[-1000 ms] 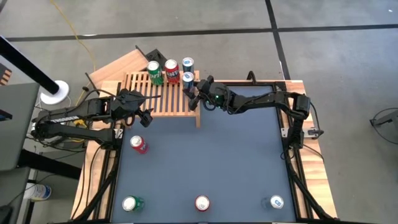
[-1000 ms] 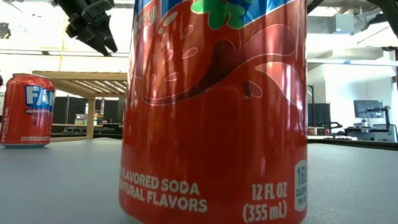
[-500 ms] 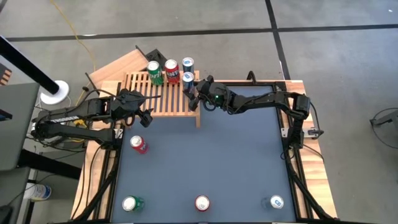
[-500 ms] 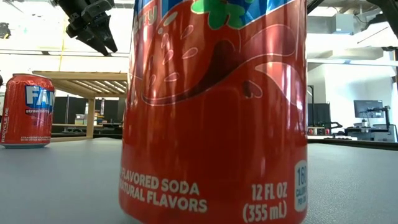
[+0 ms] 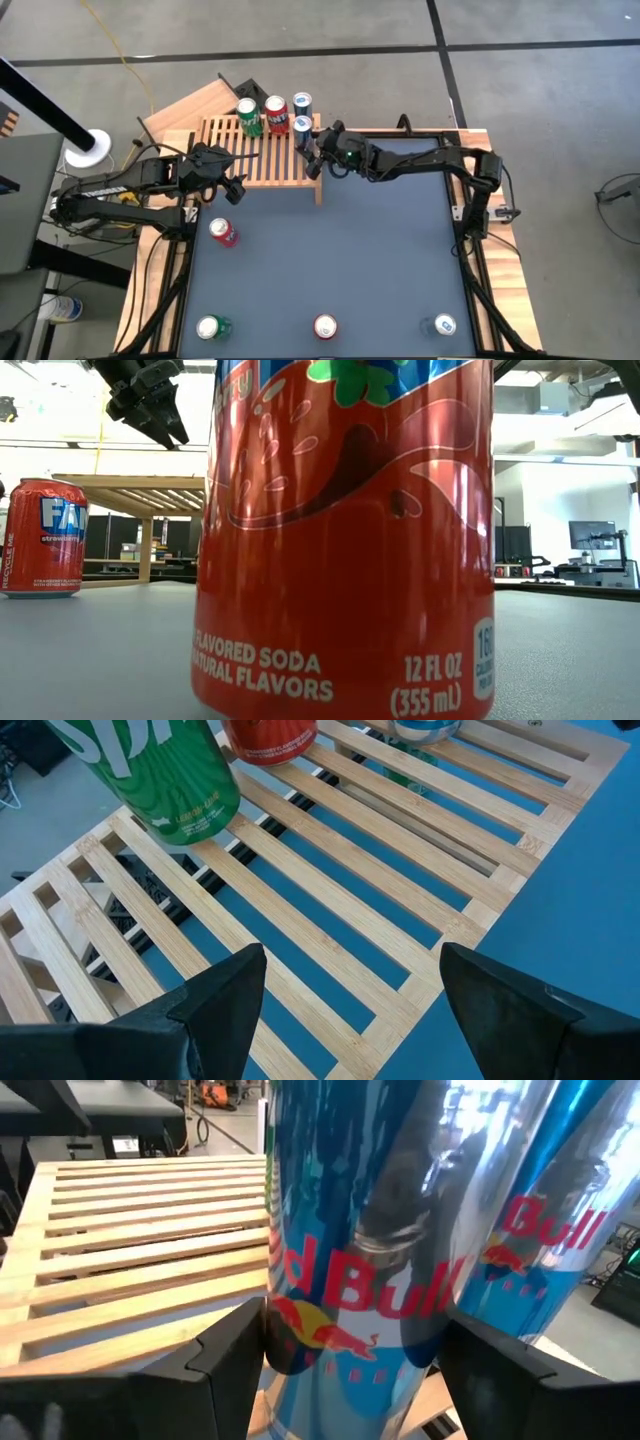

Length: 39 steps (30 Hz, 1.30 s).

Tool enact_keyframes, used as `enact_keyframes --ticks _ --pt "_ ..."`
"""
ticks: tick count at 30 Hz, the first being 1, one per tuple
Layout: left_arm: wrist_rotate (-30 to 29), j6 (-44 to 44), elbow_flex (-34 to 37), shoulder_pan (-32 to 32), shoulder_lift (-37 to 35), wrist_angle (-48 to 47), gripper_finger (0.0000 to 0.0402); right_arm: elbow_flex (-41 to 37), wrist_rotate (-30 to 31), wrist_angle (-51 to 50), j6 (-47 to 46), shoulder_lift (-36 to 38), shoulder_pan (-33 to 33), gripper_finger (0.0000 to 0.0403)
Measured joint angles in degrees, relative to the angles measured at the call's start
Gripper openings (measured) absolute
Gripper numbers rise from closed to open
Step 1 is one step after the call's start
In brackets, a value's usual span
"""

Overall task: Place canned beverage on shelf
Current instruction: Put the top blue soda can on the shelf aligned with the other blue soda can

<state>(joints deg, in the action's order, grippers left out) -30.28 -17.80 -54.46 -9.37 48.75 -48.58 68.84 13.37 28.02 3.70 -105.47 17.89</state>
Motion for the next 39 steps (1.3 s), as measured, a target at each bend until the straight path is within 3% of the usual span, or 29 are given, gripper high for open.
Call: enact_keyframes --ticks 39 --pt "1.1 -0.5 0.0 0.0 0.0 0.0 0.0288 0.0 -1.5 -6.4 -0.6 2.1 -0.6 0.0277"
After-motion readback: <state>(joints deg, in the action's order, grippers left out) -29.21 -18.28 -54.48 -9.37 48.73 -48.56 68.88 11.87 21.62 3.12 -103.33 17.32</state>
